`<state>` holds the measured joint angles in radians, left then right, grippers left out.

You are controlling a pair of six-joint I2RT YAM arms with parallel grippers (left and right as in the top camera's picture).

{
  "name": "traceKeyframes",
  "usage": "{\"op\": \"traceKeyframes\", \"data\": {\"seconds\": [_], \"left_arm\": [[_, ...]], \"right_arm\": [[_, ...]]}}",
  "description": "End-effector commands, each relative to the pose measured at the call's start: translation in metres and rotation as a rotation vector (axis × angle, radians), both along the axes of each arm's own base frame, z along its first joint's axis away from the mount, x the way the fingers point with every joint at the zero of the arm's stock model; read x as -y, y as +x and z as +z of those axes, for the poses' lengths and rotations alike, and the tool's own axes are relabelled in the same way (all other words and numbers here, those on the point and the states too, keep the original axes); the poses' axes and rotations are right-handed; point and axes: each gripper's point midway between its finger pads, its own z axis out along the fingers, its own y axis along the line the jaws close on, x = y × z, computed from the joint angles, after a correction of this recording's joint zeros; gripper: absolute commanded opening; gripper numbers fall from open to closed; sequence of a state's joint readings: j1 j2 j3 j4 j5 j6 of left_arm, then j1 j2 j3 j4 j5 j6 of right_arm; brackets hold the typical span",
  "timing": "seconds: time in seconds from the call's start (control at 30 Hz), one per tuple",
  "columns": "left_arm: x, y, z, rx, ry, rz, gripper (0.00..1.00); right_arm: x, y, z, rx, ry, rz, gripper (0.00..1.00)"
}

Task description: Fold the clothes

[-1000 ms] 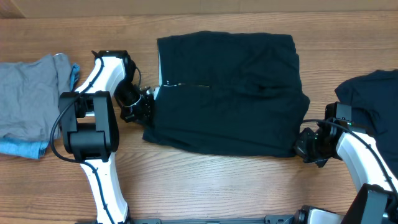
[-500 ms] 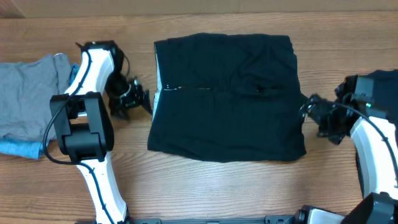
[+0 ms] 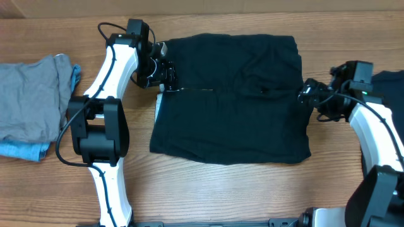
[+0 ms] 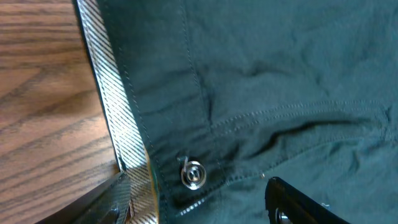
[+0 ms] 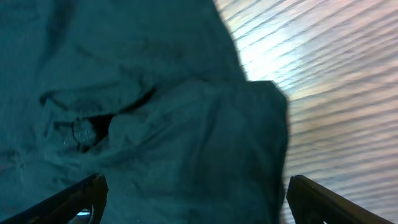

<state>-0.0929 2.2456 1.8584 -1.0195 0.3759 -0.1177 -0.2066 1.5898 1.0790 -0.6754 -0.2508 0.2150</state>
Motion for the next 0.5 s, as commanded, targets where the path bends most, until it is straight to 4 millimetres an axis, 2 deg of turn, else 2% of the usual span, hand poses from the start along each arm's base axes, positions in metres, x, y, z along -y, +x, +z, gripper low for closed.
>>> {"op": "traceKeyframes", "data": {"seconds": [0.0,0.2,0.3,0.37,0.47], "left_arm": [[0.001,0.002,0.008,0.009,-0.013,0.050,0.73],[0.000,0.000,-0.008,-0.002,0.002,0.079,0.71],[0.002,0.002,-0.024,0.008,-0.013,0.116,0.67],[0.012,0.005,-0.023,0.026,-0.075,0.102,0.63],[0.030,0.012,-0.011,0.056,-0.187,0.079,0.29]], "right_arm": [[-0.012,0.010,0.004,0.031,-0.013,0.075,0.98],[-0.013,0.010,0.001,0.025,-0.012,0.077,1.00],[-0.013,0.009,0.001,0.021,-0.011,0.077,1.00],[-0.013,0.009,0.001,0.021,-0.011,0.077,1.00],[-0.013,0.009,0.001,0.021,-0.011,0.077,1.00]]}}
